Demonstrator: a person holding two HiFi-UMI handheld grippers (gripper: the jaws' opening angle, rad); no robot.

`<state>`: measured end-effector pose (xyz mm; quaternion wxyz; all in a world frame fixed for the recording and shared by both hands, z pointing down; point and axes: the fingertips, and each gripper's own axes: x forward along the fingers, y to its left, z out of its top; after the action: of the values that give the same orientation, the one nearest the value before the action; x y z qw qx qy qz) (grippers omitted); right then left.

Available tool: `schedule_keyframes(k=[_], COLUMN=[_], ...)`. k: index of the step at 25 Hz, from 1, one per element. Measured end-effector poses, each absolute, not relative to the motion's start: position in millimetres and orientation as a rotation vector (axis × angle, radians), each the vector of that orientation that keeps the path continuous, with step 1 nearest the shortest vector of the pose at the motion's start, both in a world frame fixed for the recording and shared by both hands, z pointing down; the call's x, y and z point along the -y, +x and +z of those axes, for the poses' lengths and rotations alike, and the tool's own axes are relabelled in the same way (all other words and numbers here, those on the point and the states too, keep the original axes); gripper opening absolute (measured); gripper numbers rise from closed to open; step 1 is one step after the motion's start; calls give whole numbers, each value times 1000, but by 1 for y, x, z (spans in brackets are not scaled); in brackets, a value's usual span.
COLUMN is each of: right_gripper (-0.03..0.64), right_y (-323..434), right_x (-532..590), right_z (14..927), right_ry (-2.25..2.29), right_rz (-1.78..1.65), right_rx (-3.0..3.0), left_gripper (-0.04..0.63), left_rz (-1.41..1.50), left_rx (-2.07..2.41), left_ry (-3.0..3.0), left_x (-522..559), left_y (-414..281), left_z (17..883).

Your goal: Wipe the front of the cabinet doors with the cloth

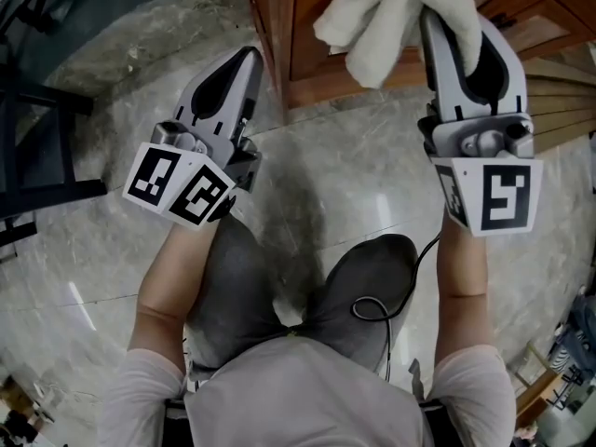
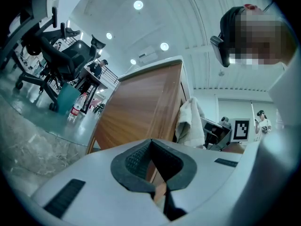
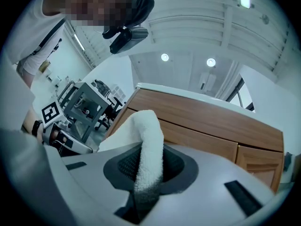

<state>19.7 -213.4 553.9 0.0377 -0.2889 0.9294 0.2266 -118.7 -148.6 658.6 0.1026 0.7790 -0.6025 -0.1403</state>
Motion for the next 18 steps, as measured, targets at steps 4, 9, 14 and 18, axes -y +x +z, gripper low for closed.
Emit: schedule_keyframes(k=[4, 9, 14, 18], right_gripper=[81, 81, 81, 81], right_y=[37, 56, 82, 101], right_x=[233, 253, 268, 275], right_z=[554, 553, 558, 563], right_ry=[-940, -1006, -1076, -1118], right_rz=[687, 702, 688, 699], right_rx=[-2836, -2807, -2786, -2775], left_gripper=[17, 17, 17, 17], left_rz=[-408, -394, -371, -351], left_rx=[1772, 1779, 1792, 1801], left_ry=[2316, 2322, 2328, 2336], left_x=[156, 159, 159, 157], left_y=[-111, -108, -100, -87], left_z=[659, 659, 659, 659])
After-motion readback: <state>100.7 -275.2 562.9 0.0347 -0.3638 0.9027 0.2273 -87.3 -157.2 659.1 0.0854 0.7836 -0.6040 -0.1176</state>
